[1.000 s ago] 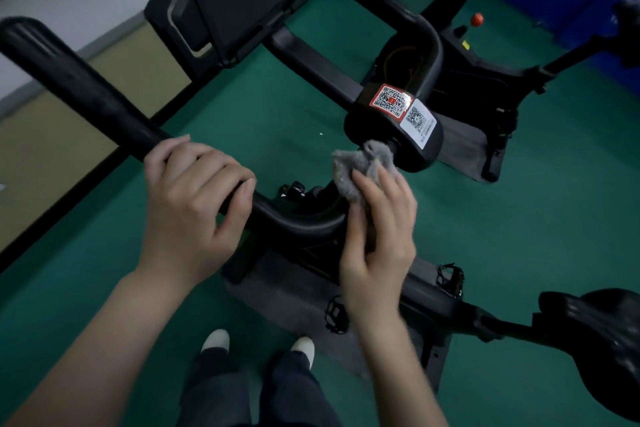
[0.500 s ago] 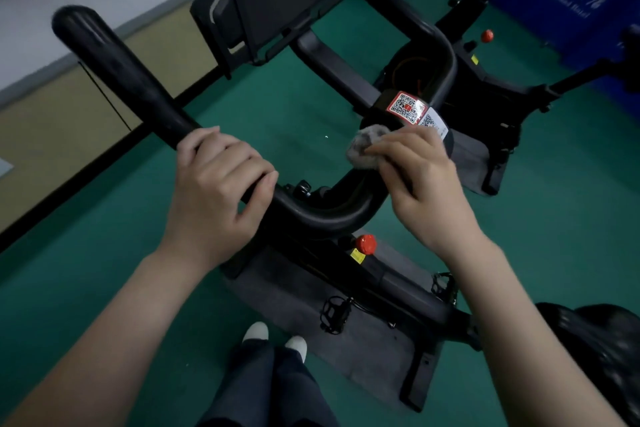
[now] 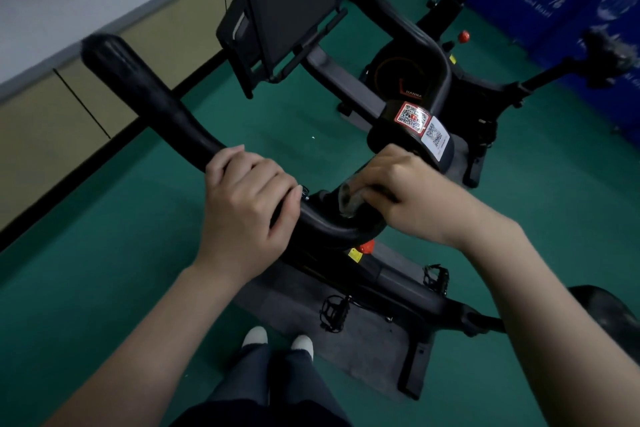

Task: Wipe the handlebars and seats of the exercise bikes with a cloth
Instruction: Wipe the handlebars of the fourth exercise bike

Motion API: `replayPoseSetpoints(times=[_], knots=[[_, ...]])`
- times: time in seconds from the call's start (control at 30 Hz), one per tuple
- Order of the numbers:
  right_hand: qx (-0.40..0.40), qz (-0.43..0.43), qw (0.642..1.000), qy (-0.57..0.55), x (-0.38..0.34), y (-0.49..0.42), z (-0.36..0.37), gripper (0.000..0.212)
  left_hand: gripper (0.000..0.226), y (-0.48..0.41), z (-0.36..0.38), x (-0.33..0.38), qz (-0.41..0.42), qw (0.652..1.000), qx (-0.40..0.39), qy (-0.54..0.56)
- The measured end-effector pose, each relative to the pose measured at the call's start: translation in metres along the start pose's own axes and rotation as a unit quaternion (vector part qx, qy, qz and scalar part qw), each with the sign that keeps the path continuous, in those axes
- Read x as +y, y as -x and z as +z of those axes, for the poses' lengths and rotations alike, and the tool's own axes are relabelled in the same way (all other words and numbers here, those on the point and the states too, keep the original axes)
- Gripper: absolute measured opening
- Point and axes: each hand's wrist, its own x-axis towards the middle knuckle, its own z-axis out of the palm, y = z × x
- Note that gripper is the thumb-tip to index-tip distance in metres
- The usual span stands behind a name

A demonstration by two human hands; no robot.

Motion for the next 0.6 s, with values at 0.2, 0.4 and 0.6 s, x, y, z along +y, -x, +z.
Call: replayPoseSetpoints(times=[0.2, 0.4, 0.6], knots=[[0.089, 0.062, 0.982, -0.157, -0.032, 0.003, 0.018, 0.019, 0.032, 0.000, -0.001, -0.001, 0.004, 1.000, -0.003, -0.004], [0.064, 0.043, 0.988, -0.131, -0.025, 0.013, 0.020, 0.018, 0.034, -0.001, -0.004, 0.000, 0.007, 1.000, -0.015, -0.012], [0.121, 0.023, 0.986, -0.115, 0.004, 0.024, 0.018, 0.020, 0.032, -0.002, -0.010, 0.004, -0.008, 0.999, -0.044, -0.015]])
